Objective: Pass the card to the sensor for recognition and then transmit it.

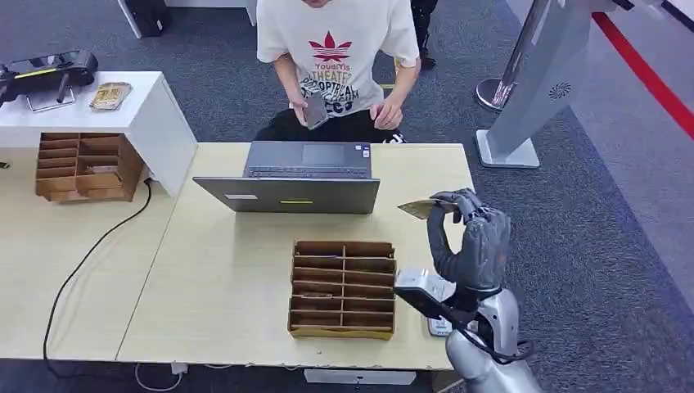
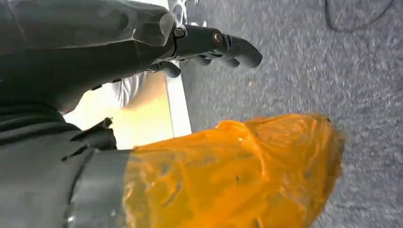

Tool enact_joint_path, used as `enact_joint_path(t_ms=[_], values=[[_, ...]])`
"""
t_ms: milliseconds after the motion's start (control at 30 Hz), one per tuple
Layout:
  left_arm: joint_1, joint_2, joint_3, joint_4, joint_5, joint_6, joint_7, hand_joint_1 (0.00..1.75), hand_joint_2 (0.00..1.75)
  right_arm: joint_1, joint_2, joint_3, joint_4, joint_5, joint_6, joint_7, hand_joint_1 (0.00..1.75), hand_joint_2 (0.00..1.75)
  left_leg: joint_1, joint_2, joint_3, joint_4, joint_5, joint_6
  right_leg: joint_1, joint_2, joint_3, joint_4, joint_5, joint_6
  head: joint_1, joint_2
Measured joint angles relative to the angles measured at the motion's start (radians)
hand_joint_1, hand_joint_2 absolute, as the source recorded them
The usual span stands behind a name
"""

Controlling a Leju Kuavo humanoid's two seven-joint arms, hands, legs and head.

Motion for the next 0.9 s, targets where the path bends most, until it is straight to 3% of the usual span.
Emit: enact_joint_path(t_ms=[433, 900], values=[[-0.003, 0.024, -0.081, 0.000, -0.095, -0.021, -0.015, 0.00, 0.00, -0.282, 0.040, 0.047, 0.290, 0.198, 0.035, 0.100, 1.75, 1.75, 0.000, -0.001, 0.000, 0.000, 0.001, -0.001, 0.000, 0.000, -0.001, 0.001, 0.000, 0.000, 0.000, 0.000], [-0.003, 0.032, -0.100, 0.000, -0.101, -0.021, -0.018, 0.00, 0.00, -0.341, 0.053, 0.053, 0.384, 0.206, 0.036, 0.108, 1.75, 1.75, 0.000, -0.001, -0.001, 0.000, 0.001, -0.001, 0.000, 0.000, -0.002, 0.002, 0.000, 0.000, 0.000, 0.000]])
